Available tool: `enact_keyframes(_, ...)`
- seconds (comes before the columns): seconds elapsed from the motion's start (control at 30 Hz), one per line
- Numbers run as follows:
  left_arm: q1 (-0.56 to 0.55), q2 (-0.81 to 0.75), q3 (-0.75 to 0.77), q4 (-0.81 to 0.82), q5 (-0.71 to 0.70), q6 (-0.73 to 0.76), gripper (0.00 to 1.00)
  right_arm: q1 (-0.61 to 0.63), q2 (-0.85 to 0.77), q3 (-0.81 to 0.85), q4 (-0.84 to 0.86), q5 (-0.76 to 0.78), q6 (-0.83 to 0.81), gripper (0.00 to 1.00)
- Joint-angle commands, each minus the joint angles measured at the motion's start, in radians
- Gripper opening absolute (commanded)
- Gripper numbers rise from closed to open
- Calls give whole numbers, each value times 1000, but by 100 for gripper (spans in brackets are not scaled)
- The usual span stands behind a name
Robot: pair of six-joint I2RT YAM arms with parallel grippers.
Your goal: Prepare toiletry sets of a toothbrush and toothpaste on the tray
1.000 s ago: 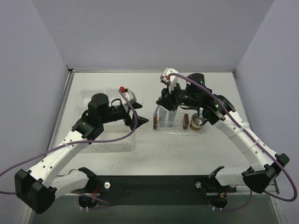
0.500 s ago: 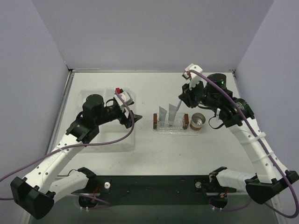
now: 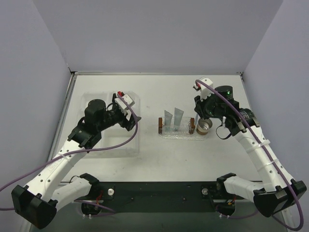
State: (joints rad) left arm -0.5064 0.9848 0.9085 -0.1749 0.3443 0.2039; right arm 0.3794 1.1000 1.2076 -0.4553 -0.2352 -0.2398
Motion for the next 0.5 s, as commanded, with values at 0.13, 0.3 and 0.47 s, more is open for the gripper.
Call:
enact_keyframes(0.13,60,-24,15,23,-96,6,87,-62,47,-28,121,-56,25,0)
enact_keyframes(0.3,74,-29,4,23,-94,6,88,-66,72,-26,136,-90,43,0)
enact_keyframes(0.47,81,-31,0,28,-96,6,88,-66,90,-39,162,-108,62,0)
